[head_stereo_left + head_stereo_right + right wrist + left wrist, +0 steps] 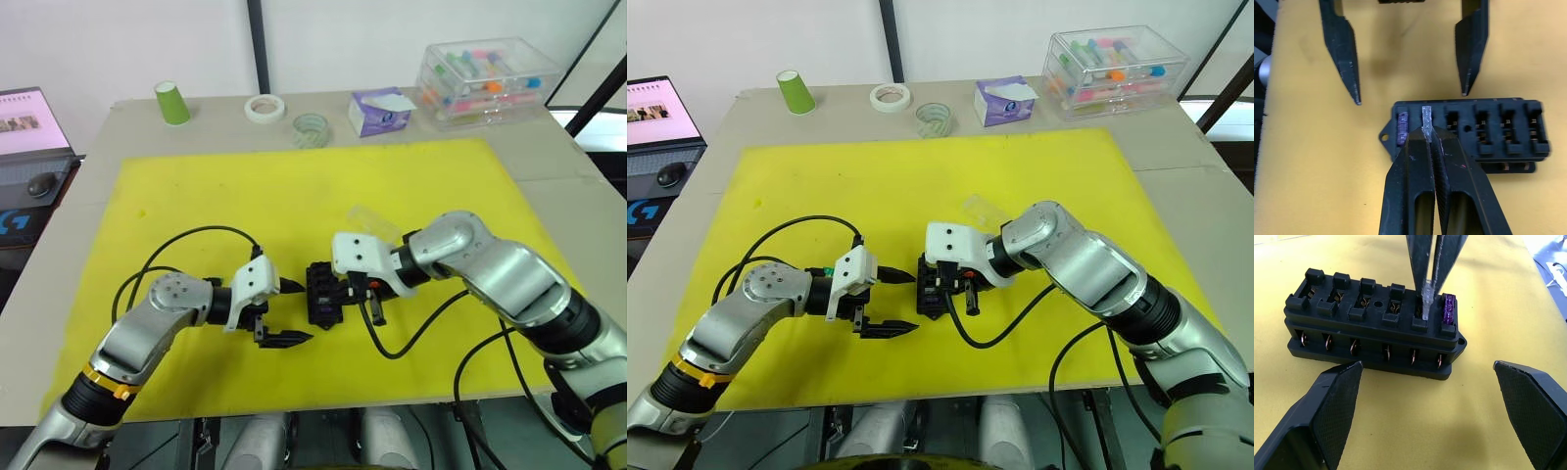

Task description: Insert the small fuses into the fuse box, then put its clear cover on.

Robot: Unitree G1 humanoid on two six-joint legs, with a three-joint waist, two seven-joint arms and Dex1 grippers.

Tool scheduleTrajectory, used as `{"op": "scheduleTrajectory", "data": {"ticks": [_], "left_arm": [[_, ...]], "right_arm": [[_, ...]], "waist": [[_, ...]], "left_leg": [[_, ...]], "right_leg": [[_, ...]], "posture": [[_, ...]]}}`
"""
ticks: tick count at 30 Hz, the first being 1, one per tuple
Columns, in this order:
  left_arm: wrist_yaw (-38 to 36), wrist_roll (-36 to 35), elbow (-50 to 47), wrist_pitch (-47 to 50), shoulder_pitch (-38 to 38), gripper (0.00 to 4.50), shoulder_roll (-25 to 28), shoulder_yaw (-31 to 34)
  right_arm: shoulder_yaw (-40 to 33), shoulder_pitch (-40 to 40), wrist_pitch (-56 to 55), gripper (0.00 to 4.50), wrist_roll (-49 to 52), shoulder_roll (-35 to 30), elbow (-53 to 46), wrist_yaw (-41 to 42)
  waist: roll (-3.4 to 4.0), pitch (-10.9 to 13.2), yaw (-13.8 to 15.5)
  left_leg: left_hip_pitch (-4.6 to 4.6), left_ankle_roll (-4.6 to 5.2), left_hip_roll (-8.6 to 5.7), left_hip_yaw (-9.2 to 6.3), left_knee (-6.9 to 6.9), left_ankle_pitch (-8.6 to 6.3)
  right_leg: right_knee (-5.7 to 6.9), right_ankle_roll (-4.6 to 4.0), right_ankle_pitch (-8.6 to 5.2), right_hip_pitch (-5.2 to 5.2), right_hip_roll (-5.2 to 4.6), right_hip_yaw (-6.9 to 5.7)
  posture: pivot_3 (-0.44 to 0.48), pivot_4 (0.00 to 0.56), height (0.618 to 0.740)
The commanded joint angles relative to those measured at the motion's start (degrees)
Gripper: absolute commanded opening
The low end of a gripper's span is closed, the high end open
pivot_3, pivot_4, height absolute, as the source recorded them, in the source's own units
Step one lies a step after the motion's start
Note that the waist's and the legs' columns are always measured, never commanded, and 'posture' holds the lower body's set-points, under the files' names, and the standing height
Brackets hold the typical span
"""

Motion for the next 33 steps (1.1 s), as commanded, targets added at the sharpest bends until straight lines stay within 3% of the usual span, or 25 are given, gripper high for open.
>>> {"op": "scheduleTrajectory", "data": {"ticks": [1,33], "left_arm": [[-0.17,0.35,-1.88,-1.11,0.09,4.49,0.05,0.16],[-0.07,0.87,-1.98,-1.0,0.15,4.49,-0.41,0.1]], "right_arm": [[-1.19,-1.61,-0.69,0.0,-0.24,-0.78,-1.6,-0.01],[2.28,-1.31,-0.55,0.0,-1.48,-2.52,-3.72,0.48]], "waist": [[0.0,0.0,0.02],[0.0,0.0,0.06]], "left_leg": [[0.0,0.0,0.0,0.0,0.0,0.0],[0.0,0.0,0.0,0.0,0.0,0.0]], "right_leg": [[0.0,0.0,0.0,0.0,0.0,0.0],[0.0,0.0,0.0,0.0,0.0,0.0]], "posture": [[0.0,0.15,0.74],[0.0,0.15,0.74]]}}
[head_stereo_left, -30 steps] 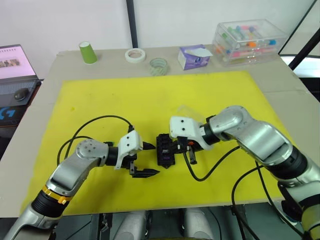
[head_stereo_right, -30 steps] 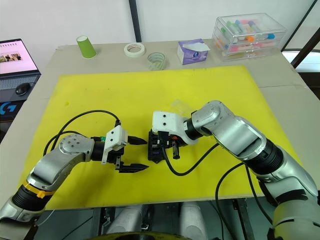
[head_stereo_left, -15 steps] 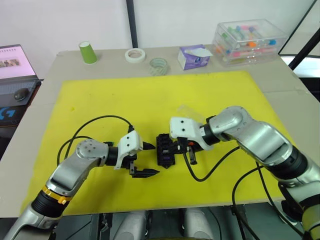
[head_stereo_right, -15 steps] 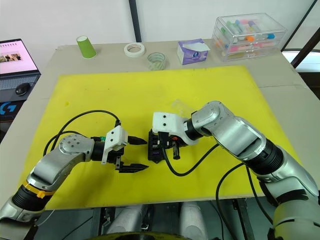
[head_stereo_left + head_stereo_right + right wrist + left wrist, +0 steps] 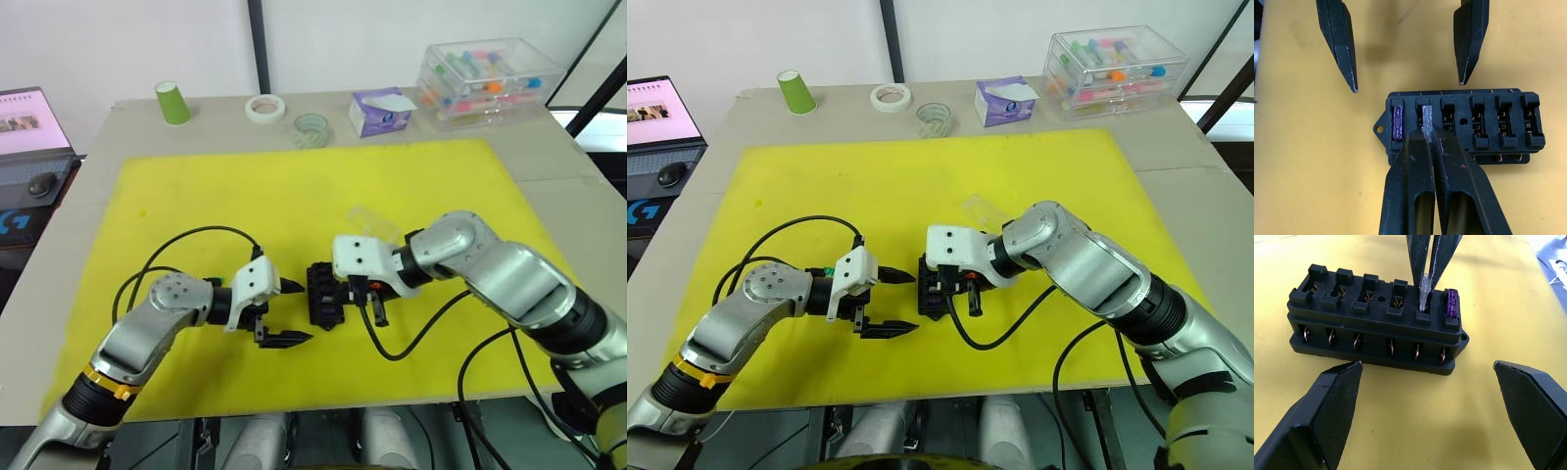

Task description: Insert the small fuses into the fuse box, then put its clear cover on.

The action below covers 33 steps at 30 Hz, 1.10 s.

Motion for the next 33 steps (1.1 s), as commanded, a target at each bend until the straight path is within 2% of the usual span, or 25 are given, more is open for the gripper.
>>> {"op": "scheduleTrajectory", "data": {"ticks": [1,33], "left_arm": [[0.0,-0.01,-1.92,-0.91,0.08,4.49,-0.22,0.11],[0.98,0.01,-2.8,-0.66,1.01,4.49,-0.61,0.08]], "right_arm": [[-0.15,-1.24,-0.12,0.0,0.1,-0.51,-2.25,0.83],[1.07,-3.2,-1.16,0.0,-1.52,-0.58,-1.55,2.22]], "waist": [[0.0,0.0,0.0],[0.0,0.0,-0.03]], "left_leg": [[0.0,0.0,0.0,0.0,0.0,0.0],[0.0,0.0,0.0,0.0,0.0,0.0]], "right_leg": [[0.0,0.0,0.0,0.0,0.0,0.0],[0.0,0.0,0.0,0.0,0.0,0.0]], "posture": [[0.0,0.15,0.74],[0.0,0.15,0.74]]}}
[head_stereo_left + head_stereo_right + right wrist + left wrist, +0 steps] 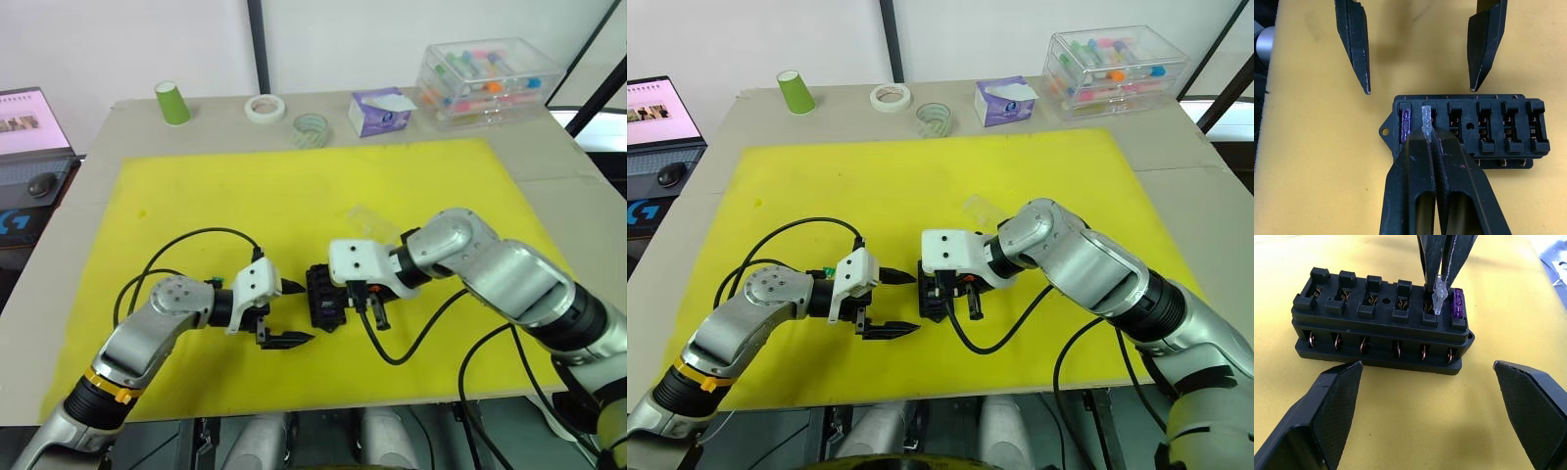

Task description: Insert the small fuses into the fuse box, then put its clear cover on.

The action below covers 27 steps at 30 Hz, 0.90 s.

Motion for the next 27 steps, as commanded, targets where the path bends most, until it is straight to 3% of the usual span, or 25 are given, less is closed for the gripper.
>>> {"op": "scheduleTrajectory", "data": {"ticks": [1,27], "left_arm": [[-0.15,-0.24,-2.15,-0.67,0.21,4.49,-0.12,0.09],[-0.48,-0.04,-2.09,-0.86,0.04,4.49,0.01,-0.13]], "right_arm": [[-1.13,-1.2,-0.21,0.0,-0.19,-0.34,-1.11,0.15],[-0.35,-1.24,0.06,0.0,-0.72,-1.3,-0.94,0.27]], "waist": [[0.0,0.0,0.0],[0.0,0.0,0.01]], "left_leg": [[0.0,0.0,0.0,0.0,0.0,0.0],[0.0,0.0,0.0,0.0,0.0,0.0]], "right_leg": [[0.0,0.0,0.0,0.0,0.0,0.0],[0.0,0.0,0.0,0.0,0.0,0.0]], "posture": [[0.0,0.15,0.74],[0.0,0.15,0.74]]}}
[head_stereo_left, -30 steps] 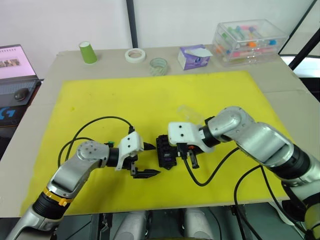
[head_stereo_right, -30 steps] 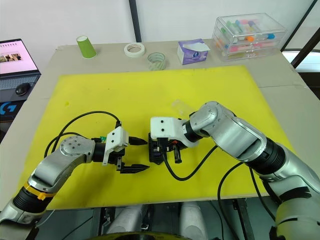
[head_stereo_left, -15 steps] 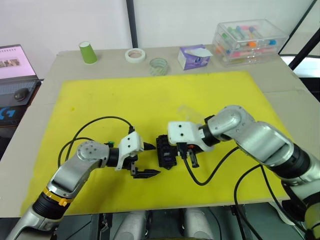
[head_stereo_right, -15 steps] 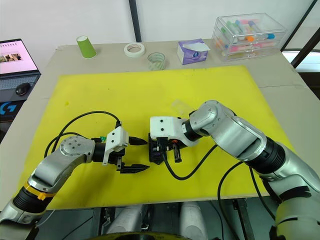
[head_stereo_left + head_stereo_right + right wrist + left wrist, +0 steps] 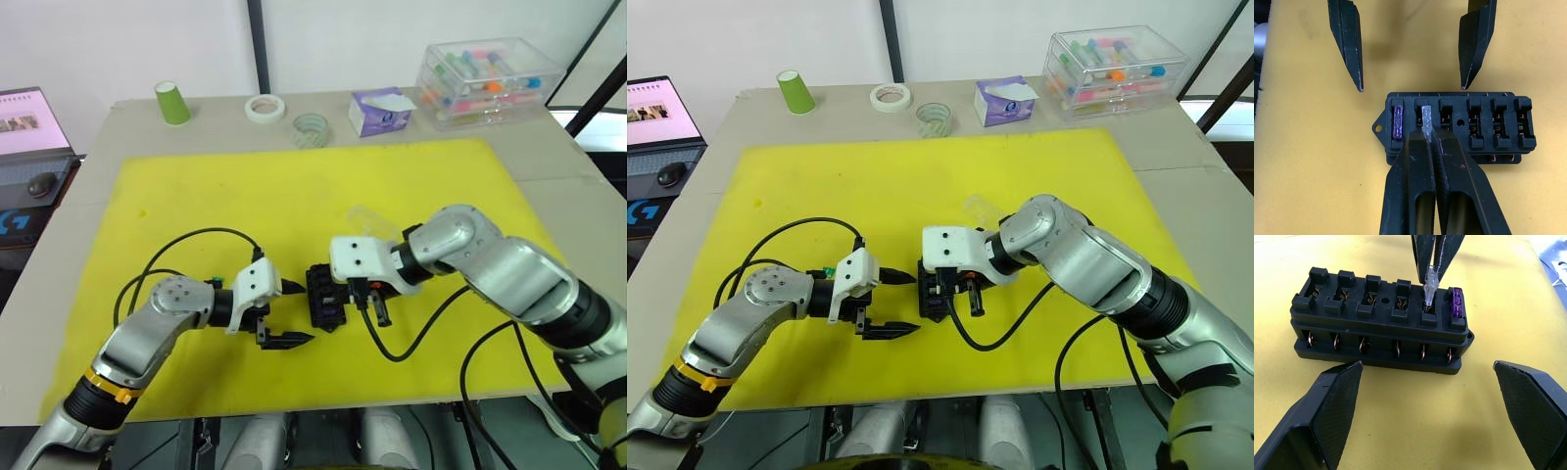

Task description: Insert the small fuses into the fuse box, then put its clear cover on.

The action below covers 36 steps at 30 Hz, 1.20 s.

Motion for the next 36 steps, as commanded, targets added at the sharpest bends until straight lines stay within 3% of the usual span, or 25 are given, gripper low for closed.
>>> {"op": "scheduleTrajectory", "data": {"ticks": [1,36], "left_arm": [[-0.35,-0.01,-2.06,-0.9,0.03,4.49,0.0,-0.11],[0.36,0.22,-2.19,-0.87,0.31,4.49,-0.42,-0.09]], "right_arm": [[-0.36,-0.43,0.17,0.0,-0.46,-0.63,-0.98,0.13],[0.67,-1.41,2.63,0.0,-0.02,0.41,-1.13,-0.36]], "waist": [[0.0,0.0,0.02],[0.0,0.0,0.0]], "left_leg": [[0.0,0.0,0.0,0.0,0.0,0.0],[0.0,0.0,0.0,0.0,0.0,0.0]], "right_leg": [[0.0,0.0,0.0,0.0,0.0,0.0],[0.0,0.0,0.0,0.0,0.0,0.0]], "posture": [[0.0,0.15,0.74],[0.0,0.15,0.74]]}}
